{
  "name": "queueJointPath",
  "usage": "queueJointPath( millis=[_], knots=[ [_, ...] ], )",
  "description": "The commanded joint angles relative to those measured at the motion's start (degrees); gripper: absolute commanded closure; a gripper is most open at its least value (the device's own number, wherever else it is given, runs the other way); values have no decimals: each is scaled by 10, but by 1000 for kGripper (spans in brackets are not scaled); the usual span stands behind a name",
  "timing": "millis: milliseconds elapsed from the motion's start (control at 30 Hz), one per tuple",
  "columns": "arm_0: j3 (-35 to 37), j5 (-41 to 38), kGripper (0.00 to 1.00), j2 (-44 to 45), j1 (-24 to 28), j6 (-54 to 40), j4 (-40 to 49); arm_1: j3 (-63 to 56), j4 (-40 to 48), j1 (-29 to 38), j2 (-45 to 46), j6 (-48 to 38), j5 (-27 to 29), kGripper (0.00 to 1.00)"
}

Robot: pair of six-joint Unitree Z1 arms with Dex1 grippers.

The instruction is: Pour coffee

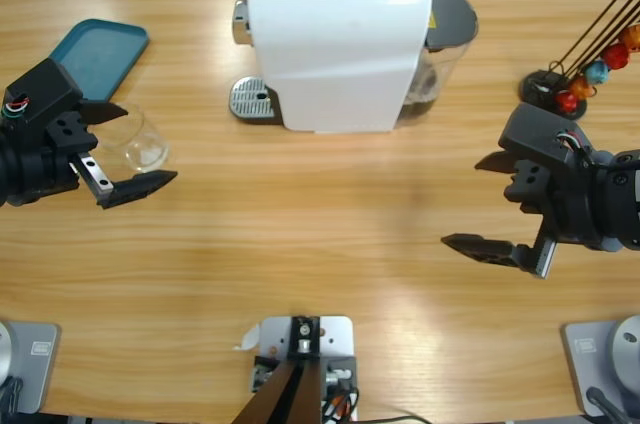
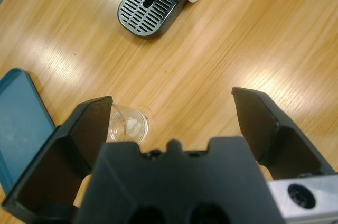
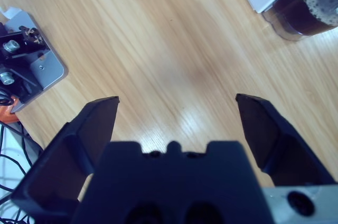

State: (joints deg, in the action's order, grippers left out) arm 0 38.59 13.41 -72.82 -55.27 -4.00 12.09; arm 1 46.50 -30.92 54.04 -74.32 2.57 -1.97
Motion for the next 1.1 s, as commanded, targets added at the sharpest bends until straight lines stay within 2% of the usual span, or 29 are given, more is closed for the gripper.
queueJointPath(
  millis=[33, 267, 367, 567, 667, 900, 1000, 1100],
  knots=[
    [-10, 0, 18, -20, -7, 6, -7, 0, 2, 6, -21, -5, -3, 13],
    [-9, 1, 13, -17, -6, 4, -7, 0, 2, 6, -21, -5, -3, 13],
    [-15, 47, 13, 21, -6, 6, -7, 0, 2, 6, -20, -5, -3, 18],
    [-15, 50, 13, 90, 65, 7, 3, 0, 2, 6, -22, -5, -4, 18],
    [-15, 26, 13, 127, 83, 7, 12, 2, 1, 6, -25, -5, -4, 18],
    [0, -37, 13, 156, 84, -5, 34, 2, 1, 6, -27, -5, -4, 18],
    [26, -54, 13, 155, 84, -18, 54, 3, 0, 6, -30, -5, -4, 18],
    [84, -89, 35, 149, 105, -30, 72, 5, -1, 6, -34, -5, -4, 18]
  ],
)
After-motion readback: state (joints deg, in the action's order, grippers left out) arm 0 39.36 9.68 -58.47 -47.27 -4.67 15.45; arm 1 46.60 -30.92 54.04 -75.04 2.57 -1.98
